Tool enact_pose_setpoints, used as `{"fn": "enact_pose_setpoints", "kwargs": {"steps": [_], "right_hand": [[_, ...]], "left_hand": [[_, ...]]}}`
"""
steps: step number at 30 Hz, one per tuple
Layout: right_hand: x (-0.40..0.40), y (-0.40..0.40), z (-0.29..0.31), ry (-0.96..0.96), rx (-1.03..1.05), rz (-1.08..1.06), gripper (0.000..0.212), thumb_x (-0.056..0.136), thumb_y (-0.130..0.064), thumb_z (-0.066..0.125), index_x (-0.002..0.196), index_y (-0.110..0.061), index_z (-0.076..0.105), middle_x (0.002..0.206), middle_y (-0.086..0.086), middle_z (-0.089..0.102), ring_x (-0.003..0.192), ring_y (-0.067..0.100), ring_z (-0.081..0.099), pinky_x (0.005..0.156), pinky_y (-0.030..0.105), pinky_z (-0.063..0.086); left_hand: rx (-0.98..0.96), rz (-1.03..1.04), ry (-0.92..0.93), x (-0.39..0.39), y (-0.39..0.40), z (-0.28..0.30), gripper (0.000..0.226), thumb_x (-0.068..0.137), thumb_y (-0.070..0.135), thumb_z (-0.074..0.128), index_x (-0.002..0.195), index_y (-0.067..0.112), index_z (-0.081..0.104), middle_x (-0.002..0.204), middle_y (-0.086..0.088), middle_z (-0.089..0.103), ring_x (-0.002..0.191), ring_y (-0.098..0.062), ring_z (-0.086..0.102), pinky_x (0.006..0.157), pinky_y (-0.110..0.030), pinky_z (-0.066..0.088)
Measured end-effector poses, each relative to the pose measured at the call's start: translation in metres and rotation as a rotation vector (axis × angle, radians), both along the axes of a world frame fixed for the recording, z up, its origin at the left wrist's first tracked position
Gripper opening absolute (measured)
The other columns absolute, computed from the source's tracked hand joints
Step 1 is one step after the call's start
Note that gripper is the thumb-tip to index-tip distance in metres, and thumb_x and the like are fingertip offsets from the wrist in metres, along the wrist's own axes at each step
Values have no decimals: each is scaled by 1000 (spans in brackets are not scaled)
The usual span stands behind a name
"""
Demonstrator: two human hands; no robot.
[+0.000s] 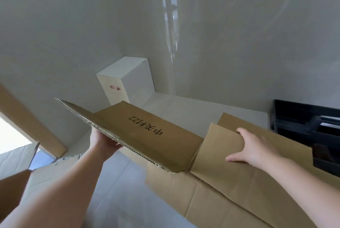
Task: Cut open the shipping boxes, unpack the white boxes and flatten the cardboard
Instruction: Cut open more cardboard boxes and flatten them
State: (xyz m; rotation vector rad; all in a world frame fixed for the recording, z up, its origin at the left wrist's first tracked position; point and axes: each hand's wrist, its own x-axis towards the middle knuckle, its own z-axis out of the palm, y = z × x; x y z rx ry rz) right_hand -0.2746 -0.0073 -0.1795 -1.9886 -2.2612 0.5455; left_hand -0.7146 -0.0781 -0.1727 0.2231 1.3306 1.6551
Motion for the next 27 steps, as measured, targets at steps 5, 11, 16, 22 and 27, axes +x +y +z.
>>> {"fn": "enact_pose_setpoints", "kwargs": {"steps": [5,11,16,22,27], "right_hand": [[-30,-3,18,-16,60,123,58,61,-61,79,97,-23,54,95,-8,61,90,19,58,64,30,40],[-46,-30,39,-60,235,283,46,86,-43,66,68,-22,28,76,-4,50,73,23,50,56,32,27],[-38,-52,26,-160,287,460,31,90,-13,50,71,-22,27,79,-2,52,77,27,55,52,35,25],[-29,-78,-7,-197,141,614,19,91,-11,40,77,-22,36,91,3,57,85,30,58,61,35,31],[-41,-108,-28,-219,185,746,13,89,-15,47,99,-15,55,101,5,62,88,27,63,69,33,46]], "left_hand": [[-202,14,260,-30,-12,43,69,73,65,63,112,9,61,99,-21,69,85,-39,69,78,-51,55],[-676,-159,1137,-12,-14,43,32,71,19,56,97,3,48,90,-23,62,68,-29,55,60,-32,48],[-939,-510,1506,10,-2,25,34,98,24,35,118,7,56,105,-16,55,109,-39,46,93,-39,41],[-1049,-473,1415,15,-1,-8,40,103,19,27,141,16,38,125,-11,47,115,-29,49,102,-40,41],[-769,-152,759,2,-6,-29,21,91,-9,48,110,-9,55,81,-16,53,64,-23,55,68,-39,56]]}}
